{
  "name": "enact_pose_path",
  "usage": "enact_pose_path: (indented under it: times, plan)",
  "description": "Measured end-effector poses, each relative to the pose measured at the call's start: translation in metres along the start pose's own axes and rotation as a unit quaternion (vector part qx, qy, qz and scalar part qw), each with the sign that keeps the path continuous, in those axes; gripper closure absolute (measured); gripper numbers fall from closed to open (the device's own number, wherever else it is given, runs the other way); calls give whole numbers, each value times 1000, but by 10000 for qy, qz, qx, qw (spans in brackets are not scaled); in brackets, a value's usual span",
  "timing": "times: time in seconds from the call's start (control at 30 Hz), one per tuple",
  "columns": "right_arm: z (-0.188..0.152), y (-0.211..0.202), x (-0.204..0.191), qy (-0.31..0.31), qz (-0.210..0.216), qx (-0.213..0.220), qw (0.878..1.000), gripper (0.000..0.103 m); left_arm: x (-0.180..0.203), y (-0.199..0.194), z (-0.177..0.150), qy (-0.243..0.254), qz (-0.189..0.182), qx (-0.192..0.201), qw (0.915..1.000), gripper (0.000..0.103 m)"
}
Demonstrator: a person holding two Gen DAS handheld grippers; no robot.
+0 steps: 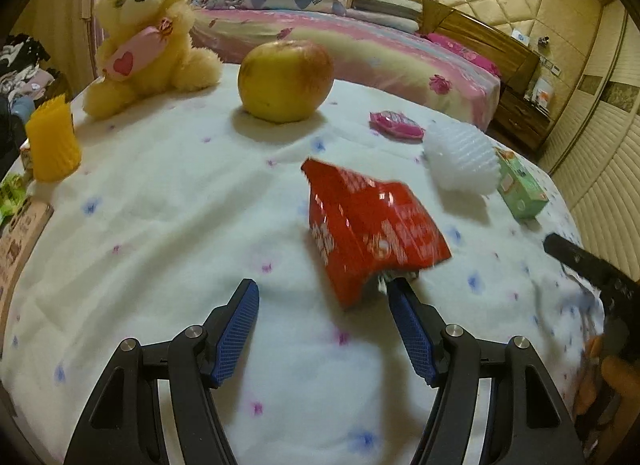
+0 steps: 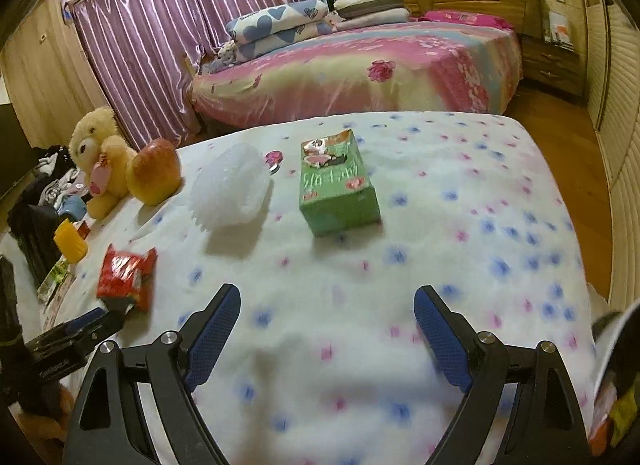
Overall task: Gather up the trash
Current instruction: 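Grasp the green milk box with the right tool while the left grasps the red wrapper, then carry the green box with the right tool while the left carries the red wrapper to the bin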
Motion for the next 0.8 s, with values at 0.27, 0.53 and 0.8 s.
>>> enact_pose_path:
  times: [0.27, 0.53, 0.8]
  plan:
    - [40, 41, 1, -6, -152, -48, 9999, 13, -2, 22, 15, 13, -97, 60, 9999, 46]
    - [49, 59, -7, -258, -349, -118, 9990, 50, 5, 35, 18, 171, -326, -52, 9993, 100]
    - [27, 27, -1, -101, -187, 16, 9998, 51, 17, 24, 9, 206, -545, 35, 9983, 103]
Point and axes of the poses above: each gripper's, at about its wrist camera, not at the fingertips, and y roughly the way its jaws point, x to its right, z to its top, the point moved 6 cm from there along y, roughly the way its jaws point, and after that the axes turned 12 degrees about -z, right-handed, at the moved point
